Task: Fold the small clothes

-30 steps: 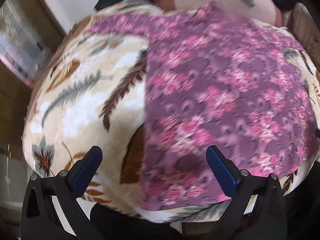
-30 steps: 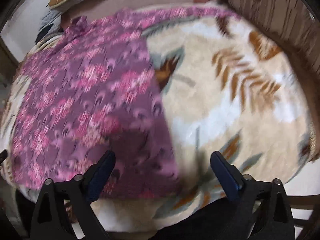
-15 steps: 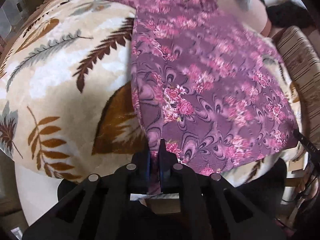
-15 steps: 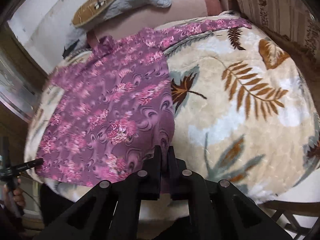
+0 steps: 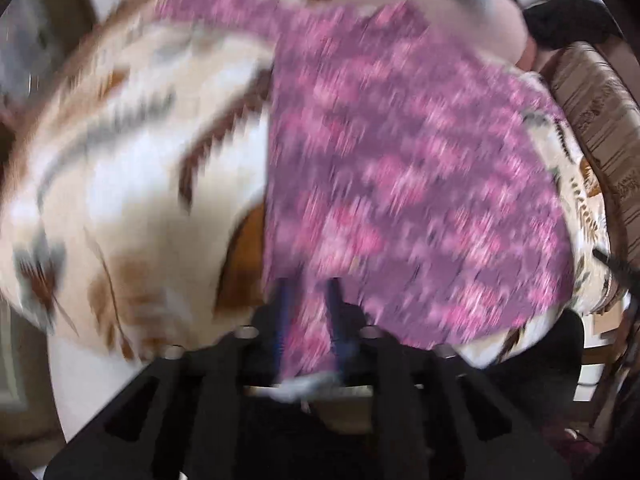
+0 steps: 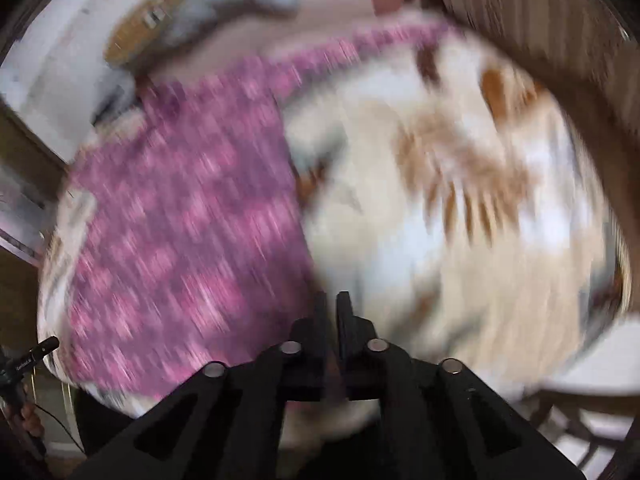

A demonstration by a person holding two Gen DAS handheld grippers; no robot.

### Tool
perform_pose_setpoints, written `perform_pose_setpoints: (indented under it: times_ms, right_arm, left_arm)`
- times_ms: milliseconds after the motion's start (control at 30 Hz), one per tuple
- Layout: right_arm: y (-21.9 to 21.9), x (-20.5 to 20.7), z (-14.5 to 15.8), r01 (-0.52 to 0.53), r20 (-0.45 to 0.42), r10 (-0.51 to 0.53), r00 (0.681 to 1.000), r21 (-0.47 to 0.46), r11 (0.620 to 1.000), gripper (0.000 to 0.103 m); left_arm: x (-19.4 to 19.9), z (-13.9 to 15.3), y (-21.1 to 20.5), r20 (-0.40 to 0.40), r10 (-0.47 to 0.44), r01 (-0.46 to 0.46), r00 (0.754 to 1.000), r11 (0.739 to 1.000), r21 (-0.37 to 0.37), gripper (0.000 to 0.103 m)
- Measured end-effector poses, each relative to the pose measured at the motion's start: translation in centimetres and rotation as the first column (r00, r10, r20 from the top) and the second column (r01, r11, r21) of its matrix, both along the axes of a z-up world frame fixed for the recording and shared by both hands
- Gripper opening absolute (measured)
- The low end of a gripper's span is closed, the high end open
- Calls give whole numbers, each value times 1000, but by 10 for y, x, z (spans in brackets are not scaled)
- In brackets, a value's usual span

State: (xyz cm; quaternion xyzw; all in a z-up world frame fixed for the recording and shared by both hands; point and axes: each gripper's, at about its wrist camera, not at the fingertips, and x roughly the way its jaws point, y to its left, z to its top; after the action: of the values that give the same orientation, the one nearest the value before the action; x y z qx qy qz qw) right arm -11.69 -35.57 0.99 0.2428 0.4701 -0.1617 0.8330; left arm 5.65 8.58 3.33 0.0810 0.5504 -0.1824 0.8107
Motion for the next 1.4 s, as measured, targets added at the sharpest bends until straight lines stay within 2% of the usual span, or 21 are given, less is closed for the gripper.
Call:
perform_pose_setpoints:
  times_ms: [67, 100, 200, 333, 433, 467, 533, 567, 633, 667, 733, 833, 900, 967, 1067, 1167, 1200, 1267, 1333, 1367, 1400]
  right_arm:
    - [0, 27, 18, -28, 76, 31, 997, -41, 999, 43]
    - [2, 38, 22, -35, 98, 41, 994, -68, 997, 48]
    - [5, 86, 12, -67, 94, 77, 993, -109, 992, 47]
    - [4, 126, -24, -66, 53, 72, 996, -111, 992, 44]
    - [5, 146, -71, -115, -89, 104, 991, -123, 986, 43]
    - [5, 148, -79, -130, -112, 115, 987, -139, 982, 43]
    - [-2, 146, -71, -146, -69, 137, 988, -146, 979, 40]
    - [-20, 144, -63, -123, -36, 120, 992, -95, 988, 39]
    - [-68, 137, -46, -12, 48, 13, 999, -24, 1000, 40]
    - [-95, 134, -40, 51, 77, -51, 996, 4, 999, 43]
    - [-164, 126, -30, 217, 120, -223, 967, 62, 974, 43]
    - [-260, 115, -26, 451, 136, -463, 876, 109, 886, 46]
    - [-311, 114, -30, 555, 134, -572, 809, 146, 819, 50]
    - [-342, 122, -38, 598, 147, -623, 769, 181, 781, 59]
    - [-369, 144, -49, 626, 148, -655, 741, 203, 753, 61]
    - [-390, 167, -71, 664, 141, -702, 698, 238, 709, 61]
    - [-395, 175, -78, 664, 139, -705, 695, 250, 704, 61]
    - [-402, 191, -87, 656, 127, -697, 706, 255, 711, 63]
    - [-404, 209, -88, 658, 149, -682, 716, 182, 731, 72]
    - [-405, 218, -88, 654, 160, -672, 723, 153, 741, 74]
    - [-405, 227, -88, 652, 152, -661, 735, 112, 750, 70]
  left_arm:
    - [15, 13, -16, 64, -4, 5, 998, 1000, -19, 63]
    - [24, 18, -27, 90, -9, 13, 996, 999, -35, 65]
    - [47, 15, -64, 104, -36, 41, 994, 998, -46, 67]
    - [71, -14, -112, 89, -45, 43, 995, 999, 24, 69]
    - [84, -43, -137, 74, -46, 41, 996, 996, 73, 69]
    - [86, -52, -143, 70, -48, 41, 996, 994, 97, 69]
    - [87, -69, -147, 39, -49, 44, 998, 991, 124, 69]
    - [87, -74, -146, 20, -50, 47, 999, 992, 116, 69]
    - [86, -79, -141, 31, -47, 44, 998, 995, 94, 72]
    - [85, -79, -139, 45, -47, 44, 998, 996, 82, 74]
    - [84, -80, -135, 58, -47, 43, 997, 997, 63, 76]
    - [82, -82, -132, 83, -42, 39, 996, 998, 48, 79]
    - [80, -84, -133, 98, -44, 40, 994, 998, 47, 84]
    - [78, -85, -136, 109, -53, 47, 993, 997, 58, 86]
    - [81, -86, -139, 101, -65, 59, 993, 996, 64, 89]
    - [87, -86, -140, 76, -82, 77, 994, 995, 67, 90]
    - [88, -86, -140, 69, -90, 85, 994, 994, 69, 90]
    - [90, -86, -140, 55, -98, 94, 994, 993, 71, 90]
    - [91, -86, -141, 45, -108, 105, 993, 992, 76, 90]
    - [92, -85, -142, 41, -113, 109, 993, 991, 79, 89]
    - [92, -85, -143, 38, -115, 112, 993, 990, 81, 89]
